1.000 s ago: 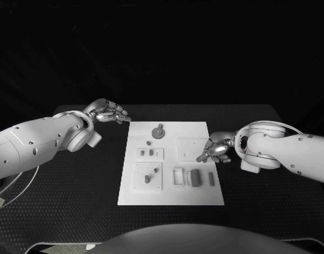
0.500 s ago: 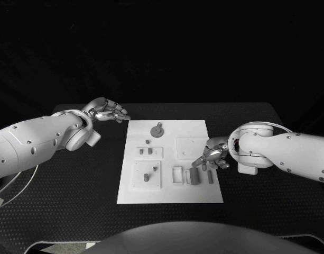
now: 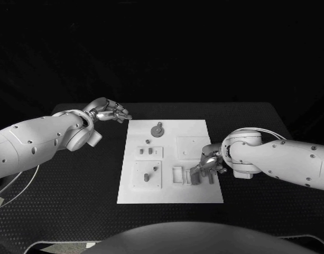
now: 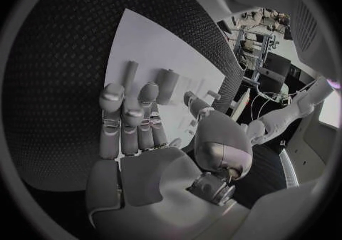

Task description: Assemble the parts on the task board

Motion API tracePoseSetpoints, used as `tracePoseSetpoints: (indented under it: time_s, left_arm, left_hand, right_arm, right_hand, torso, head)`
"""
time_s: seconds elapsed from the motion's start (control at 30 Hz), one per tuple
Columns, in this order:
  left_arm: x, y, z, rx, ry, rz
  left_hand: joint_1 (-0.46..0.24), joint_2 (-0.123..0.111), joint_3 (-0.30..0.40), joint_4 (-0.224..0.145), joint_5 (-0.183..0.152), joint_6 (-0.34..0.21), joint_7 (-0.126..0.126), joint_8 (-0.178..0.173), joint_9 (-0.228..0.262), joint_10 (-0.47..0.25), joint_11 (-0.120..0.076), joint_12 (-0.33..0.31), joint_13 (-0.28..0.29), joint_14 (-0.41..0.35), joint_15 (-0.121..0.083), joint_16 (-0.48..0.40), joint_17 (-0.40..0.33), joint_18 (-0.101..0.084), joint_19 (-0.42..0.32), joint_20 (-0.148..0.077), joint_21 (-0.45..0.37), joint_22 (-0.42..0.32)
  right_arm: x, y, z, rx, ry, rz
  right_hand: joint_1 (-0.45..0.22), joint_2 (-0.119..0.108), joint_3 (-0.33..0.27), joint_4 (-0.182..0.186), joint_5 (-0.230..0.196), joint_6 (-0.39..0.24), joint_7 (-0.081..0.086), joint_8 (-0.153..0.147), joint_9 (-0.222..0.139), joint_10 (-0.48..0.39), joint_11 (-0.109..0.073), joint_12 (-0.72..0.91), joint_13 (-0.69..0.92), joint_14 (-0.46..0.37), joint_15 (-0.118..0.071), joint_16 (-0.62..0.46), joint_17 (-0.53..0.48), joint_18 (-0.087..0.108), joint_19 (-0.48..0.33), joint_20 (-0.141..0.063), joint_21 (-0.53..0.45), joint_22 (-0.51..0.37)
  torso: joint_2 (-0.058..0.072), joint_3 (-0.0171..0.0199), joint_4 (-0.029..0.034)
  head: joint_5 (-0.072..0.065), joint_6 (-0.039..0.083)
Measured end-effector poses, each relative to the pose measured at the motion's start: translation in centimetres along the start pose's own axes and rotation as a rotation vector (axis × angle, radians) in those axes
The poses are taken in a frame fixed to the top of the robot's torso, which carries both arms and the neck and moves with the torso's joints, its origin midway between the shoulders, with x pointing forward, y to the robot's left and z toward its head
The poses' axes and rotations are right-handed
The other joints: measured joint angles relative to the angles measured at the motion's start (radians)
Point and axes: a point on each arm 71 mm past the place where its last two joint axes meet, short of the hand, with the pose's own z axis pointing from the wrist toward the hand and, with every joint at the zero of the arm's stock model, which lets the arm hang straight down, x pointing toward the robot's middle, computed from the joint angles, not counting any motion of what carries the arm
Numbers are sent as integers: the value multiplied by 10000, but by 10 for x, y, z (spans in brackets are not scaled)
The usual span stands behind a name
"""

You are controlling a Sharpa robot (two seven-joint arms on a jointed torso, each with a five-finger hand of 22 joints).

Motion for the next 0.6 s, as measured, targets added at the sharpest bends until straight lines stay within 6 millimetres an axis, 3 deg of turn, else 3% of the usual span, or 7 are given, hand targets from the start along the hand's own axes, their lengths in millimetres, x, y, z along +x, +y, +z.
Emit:
tracePoseSetpoints:
  time_s: [0.6]
  left_arm:
    - [1,0,0,28,73,-111]
  left_hand:
    - [-144,65,-1,124,0,-15,15,0,-9,-35,-35,0,-42,0,0,-38,8,-55,0,0,0,-36]
  right_arm:
    - [8,3,15,149,-51,-160]
  right_hand:
    - [-62,16,-106,-61,-8,-8,-10,0,70,1,2,0,22,-31,-19,-2,64,-1,-60,-54,15,-1]
  torso:
    - [40,-6,-6]
  head:
    - [-4,61]
